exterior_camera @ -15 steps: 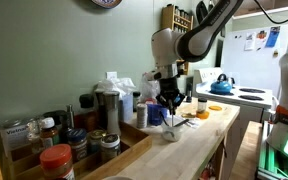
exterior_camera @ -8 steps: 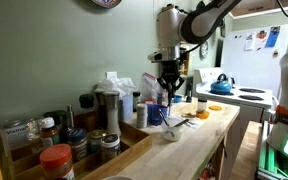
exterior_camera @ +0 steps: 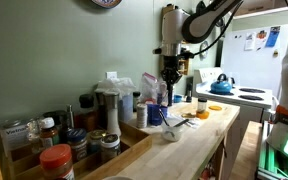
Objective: Move the whisk from the container to the blue mug
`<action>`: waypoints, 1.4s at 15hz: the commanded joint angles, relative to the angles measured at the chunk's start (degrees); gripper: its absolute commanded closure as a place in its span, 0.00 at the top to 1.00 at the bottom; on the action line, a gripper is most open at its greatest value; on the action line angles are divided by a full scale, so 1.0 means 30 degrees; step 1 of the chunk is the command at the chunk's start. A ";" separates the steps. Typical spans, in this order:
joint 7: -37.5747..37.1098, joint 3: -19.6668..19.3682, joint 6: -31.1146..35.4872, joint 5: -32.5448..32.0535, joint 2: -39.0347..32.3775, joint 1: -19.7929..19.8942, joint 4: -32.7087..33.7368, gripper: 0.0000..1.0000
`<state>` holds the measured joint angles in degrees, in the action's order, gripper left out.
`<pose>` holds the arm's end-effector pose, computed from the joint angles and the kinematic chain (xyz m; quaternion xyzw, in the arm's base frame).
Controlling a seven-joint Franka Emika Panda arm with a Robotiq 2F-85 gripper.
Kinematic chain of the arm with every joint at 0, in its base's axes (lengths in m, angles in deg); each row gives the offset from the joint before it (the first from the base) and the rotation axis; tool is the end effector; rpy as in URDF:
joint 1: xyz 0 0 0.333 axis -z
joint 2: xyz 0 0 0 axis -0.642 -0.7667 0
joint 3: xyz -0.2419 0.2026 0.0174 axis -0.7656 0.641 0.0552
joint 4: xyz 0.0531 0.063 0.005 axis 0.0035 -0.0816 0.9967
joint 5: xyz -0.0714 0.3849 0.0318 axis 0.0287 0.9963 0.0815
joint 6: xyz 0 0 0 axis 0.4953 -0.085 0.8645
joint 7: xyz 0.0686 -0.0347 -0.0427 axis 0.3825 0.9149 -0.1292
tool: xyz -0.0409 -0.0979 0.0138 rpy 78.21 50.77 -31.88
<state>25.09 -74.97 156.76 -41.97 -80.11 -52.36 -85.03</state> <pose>0.4452 0.1938 0.3699 0.7663 0.6353 0.0015 0.0955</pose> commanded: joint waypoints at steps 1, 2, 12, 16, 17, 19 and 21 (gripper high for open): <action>-0.2075 -0.0235 0.1493 -0.0393 0.0519 0.0218 -0.0940 0.03; -0.2439 -0.0240 0.1344 -0.0558 0.0261 0.0250 -0.0823 0.03; -0.4413 0.0030 0.2811 -0.1489 -0.1951 0.0116 -0.0405 0.03; -0.4409 0.0091 0.2701 -0.1188 -0.2318 0.0065 -0.0346 0.44; -0.4399 0.0119 0.2693 -0.1138 -0.2342 0.0057 -0.0350 0.51; -0.4353 0.0175 0.2642 -0.1092 -0.2348 0.0026 -0.0364 0.66; -0.4350 0.0271 0.2683 -0.1083 -0.2167 -0.0040 -0.0455 0.81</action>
<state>13.14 -74.64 164.72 -44.74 -86.80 -52.08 -86.26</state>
